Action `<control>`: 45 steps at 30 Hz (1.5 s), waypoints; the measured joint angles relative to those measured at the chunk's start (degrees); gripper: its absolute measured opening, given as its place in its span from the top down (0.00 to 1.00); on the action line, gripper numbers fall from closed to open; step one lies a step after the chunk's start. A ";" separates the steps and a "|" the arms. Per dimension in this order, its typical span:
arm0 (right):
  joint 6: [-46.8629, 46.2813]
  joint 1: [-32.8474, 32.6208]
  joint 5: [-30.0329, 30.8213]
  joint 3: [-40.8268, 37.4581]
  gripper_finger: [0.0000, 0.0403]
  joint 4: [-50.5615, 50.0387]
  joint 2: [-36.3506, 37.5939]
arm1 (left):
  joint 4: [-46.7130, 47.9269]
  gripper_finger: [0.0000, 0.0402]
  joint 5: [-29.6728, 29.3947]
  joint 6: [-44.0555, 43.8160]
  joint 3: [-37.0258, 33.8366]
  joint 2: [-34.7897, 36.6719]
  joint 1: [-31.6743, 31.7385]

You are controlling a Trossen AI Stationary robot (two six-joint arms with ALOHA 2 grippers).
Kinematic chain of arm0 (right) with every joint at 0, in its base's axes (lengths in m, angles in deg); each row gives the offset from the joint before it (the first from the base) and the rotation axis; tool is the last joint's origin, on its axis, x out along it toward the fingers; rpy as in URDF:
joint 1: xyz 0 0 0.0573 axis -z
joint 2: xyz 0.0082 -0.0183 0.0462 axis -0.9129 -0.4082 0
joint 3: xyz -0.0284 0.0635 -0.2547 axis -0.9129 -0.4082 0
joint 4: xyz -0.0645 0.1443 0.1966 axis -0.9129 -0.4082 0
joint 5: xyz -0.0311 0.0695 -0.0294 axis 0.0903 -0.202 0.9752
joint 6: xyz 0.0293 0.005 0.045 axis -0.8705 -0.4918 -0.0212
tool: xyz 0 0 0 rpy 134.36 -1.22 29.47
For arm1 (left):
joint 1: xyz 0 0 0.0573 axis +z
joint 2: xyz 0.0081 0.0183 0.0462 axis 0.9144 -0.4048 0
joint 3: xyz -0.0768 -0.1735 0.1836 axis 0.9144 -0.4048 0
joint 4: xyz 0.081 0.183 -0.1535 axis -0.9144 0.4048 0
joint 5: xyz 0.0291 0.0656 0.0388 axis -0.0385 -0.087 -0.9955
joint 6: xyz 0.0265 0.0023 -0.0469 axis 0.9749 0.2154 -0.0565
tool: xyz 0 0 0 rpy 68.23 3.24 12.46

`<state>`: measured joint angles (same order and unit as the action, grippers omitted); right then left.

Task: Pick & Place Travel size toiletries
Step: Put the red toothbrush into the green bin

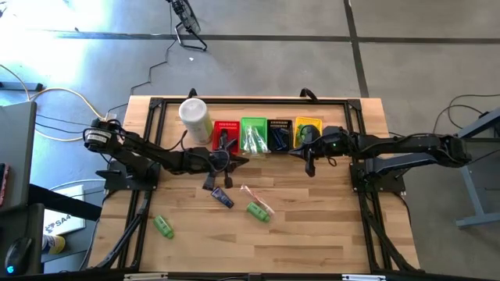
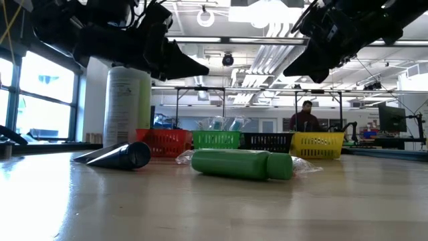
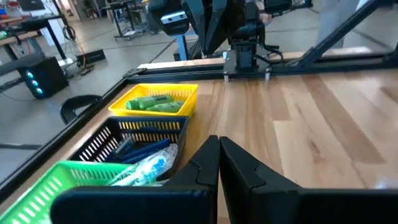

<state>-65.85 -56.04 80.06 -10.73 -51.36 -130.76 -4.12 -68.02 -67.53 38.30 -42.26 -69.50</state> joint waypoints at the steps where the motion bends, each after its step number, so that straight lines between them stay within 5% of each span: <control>1: -0.50 0.00 0.01 0.00 0.99 0.00 0.00 | -0.08 0.98 0.15 -1.11 0.00 0.00 0.00; 10: -3.44 0.00 0.00 0.00 0.99 0.79 -0.02 | 4.32 0.98 6.43 -1.49 -2.49 6.87 -0.05; 20: -3.46 -0.13 0.00 0.00 0.99 1.47 -0.02 | 11.89 0.98 5.92 -0.35 -9.02 19.48 -2.18; 32: -4.99 -0.48 0.04 -0.02 0.99 2.50 -0.02 | 32.44 0.98 1.74 1.69 -9.98 32.92 -5.26; 38: -4.96 -3.09 5.18 -0.02 0.99 3.75 -0.02 | 33.35 0.98 1.25 9.66 -10.01 37.07 -5.25; 45: -5.86 -6.80 9.75 -0.02 0.99 4.83 -0.02 | 36.12 0.98 1.29 9.23 -9.99 37.83 -5.25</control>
<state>-71.70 -62.84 89.81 -10.75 -46.53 -130.78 32.00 -66.73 -58.30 28.31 -4.42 -74.75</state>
